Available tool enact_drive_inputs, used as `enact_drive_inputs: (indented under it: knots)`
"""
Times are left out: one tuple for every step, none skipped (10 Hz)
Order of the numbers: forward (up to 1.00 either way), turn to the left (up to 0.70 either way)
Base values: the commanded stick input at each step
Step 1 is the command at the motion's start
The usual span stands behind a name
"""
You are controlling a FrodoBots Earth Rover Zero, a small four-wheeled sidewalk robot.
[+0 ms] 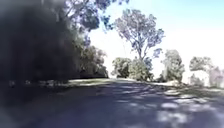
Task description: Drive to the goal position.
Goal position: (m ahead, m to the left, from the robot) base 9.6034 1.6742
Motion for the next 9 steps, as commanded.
enact_drive_inputs:
  knots:
    - [1.00, 0.00]
    - [1.00, 0.00]
    - [1.00, 0.00]
    - [1.00, 0.00]
    - [1.00, 0.00]
    - [1.00, -0.15]
    - [1.00, -0.30]
    - [1.00, -0.39]
    - [1.00, -0.35]
